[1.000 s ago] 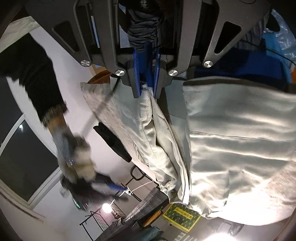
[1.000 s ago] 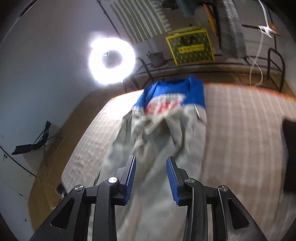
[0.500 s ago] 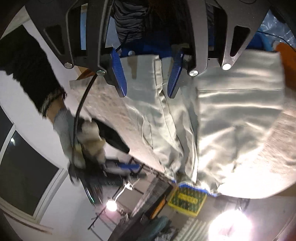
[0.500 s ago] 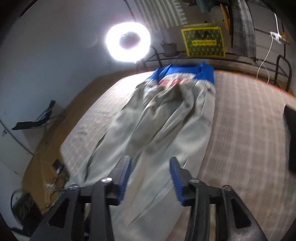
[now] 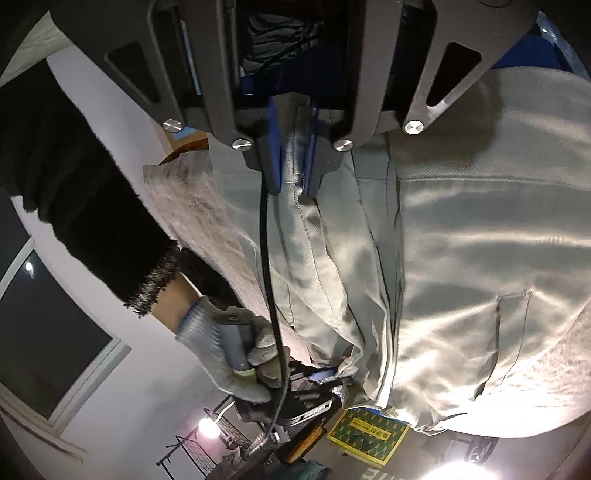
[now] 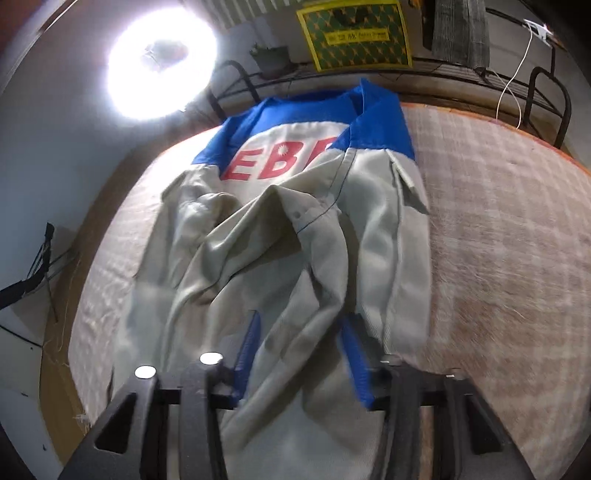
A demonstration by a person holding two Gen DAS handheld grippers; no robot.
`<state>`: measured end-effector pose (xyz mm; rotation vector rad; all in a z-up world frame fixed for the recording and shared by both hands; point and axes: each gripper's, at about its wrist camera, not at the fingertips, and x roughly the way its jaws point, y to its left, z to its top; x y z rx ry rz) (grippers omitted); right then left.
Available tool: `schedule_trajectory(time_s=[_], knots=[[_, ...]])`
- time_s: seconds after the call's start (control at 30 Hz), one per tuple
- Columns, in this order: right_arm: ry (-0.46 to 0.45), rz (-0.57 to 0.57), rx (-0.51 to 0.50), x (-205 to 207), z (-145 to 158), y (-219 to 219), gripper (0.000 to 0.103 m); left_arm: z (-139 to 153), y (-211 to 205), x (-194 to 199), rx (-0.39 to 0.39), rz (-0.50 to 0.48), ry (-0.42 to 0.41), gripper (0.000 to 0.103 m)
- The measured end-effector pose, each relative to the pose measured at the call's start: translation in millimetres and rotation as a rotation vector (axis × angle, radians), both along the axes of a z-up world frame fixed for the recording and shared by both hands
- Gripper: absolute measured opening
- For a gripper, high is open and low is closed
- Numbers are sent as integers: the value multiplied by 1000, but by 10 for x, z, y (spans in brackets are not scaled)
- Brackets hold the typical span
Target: Fold large clothes
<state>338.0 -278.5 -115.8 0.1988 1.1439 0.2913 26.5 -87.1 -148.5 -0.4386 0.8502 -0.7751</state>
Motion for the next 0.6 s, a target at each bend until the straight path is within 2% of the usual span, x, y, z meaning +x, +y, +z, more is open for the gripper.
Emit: schedule_trajectory(time_s=[0.03, 0.1, 0.2, 0.3, 0.37, 0.47, 0.53, 0.6], knots=[[1, 3, -16, 15, -18, 31, 6, 13, 11, -14, -13, -1, 3, 7], [-33, 28, -62, -2, 51, 127, 0, 46, 72, -80, -40, 3, 9, 6], [-116, 92, -92, -95, 343, 272, 0, 12, 147, -144, -81, 13, 41, 6], [-177, 199, -214, -110, 470, 591, 0, -102, 136, -138, -85, 20, 68, 6], [-160, 238, -270, -54, 356, 771, 0, -161, 126, -141, -86, 18, 81, 6], [-100, 273, -323, 55, 0, 999, 0, -171, 126, -165, -74, 18, 74, 6], [-93, 266, -314, 59, -124, 1002, 2, -167, 129, -167, -60, 20, 67, 6], [-103, 266, -254, 33, -100, 909, 5, -150, 108, -164, -51, 12, 68, 6]])
